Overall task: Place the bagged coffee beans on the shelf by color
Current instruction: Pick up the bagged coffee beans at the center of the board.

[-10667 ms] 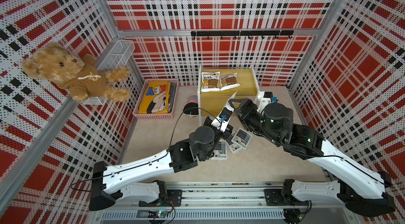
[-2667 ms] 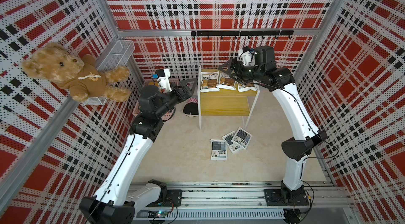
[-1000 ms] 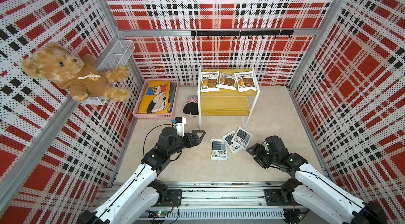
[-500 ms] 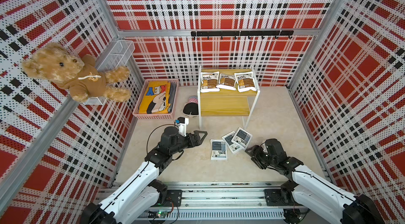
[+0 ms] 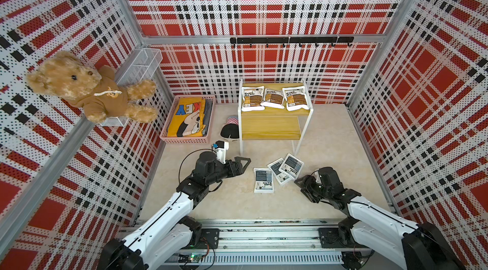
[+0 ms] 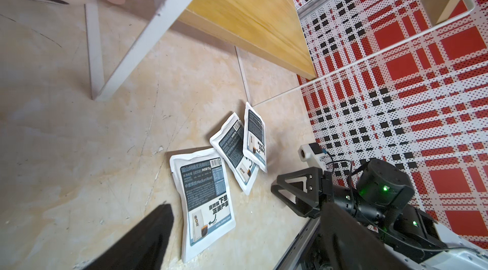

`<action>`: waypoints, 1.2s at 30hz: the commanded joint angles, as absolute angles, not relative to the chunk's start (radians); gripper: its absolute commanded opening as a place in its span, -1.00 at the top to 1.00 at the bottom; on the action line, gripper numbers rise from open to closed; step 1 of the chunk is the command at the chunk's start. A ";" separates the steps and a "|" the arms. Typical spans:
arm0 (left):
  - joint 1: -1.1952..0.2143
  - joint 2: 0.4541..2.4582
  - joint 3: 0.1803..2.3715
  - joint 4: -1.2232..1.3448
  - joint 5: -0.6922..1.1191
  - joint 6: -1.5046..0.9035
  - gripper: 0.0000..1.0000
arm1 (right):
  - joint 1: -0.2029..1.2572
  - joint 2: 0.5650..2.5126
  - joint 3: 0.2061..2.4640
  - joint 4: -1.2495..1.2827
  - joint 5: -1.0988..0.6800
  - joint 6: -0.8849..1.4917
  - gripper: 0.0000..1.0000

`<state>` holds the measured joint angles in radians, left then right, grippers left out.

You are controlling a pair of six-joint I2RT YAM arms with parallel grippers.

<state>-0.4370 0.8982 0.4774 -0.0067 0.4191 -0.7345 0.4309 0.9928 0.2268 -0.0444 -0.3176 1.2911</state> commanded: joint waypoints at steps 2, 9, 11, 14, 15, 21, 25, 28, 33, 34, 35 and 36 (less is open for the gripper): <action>-0.428 0.902 0.472 0.015 0.428 -0.722 -0.89 | 0.404 1.053 0.251 0.020 -0.331 1.262 -0.18; -0.424 0.907 0.476 0.009 0.426 -0.719 -0.90 | 0.383 1.153 0.288 0.077 -0.349 1.231 -0.11; -0.424 0.910 0.477 0.009 0.426 -0.718 -0.90 | 0.380 1.186 0.296 0.097 -0.356 1.228 -0.07; -0.423 0.914 0.481 0.006 0.426 -0.715 -0.90 | 0.379 1.233 0.314 0.129 -0.362 1.225 -0.02; -0.423 0.915 0.483 0.005 0.426 -0.713 -0.90 | 0.379 1.246 0.320 0.137 -0.362 1.225 0.00; -0.421 0.917 0.488 -0.005 0.424 -0.704 -0.90 | 0.379 1.291 0.344 0.158 -0.364 1.223 0.28; -0.419 0.920 0.488 -0.007 0.422 -0.701 -0.91 | 0.379 1.292 0.341 0.155 -0.348 1.223 0.44; -0.420 0.925 0.491 -0.008 0.421 -0.698 -0.91 | 0.379 1.287 0.339 0.156 -0.337 1.221 0.55; -0.420 0.932 0.493 -0.006 0.420 -0.695 -0.92 | 0.380 1.283 0.349 0.142 -0.327 1.206 0.82; -0.420 0.933 0.492 -0.007 0.420 -0.695 -0.92 | 0.380 1.280 0.355 0.133 -0.325 1.199 0.88; -0.420 0.933 0.491 -0.005 0.420 -0.695 -0.92 | 0.379 1.274 0.361 0.117 -0.322 1.189 0.94; -0.420 0.931 0.490 -0.005 0.420 -0.695 -0.92 | 0.379 1.267 0.367 0.101 -0.318 1.181 0.99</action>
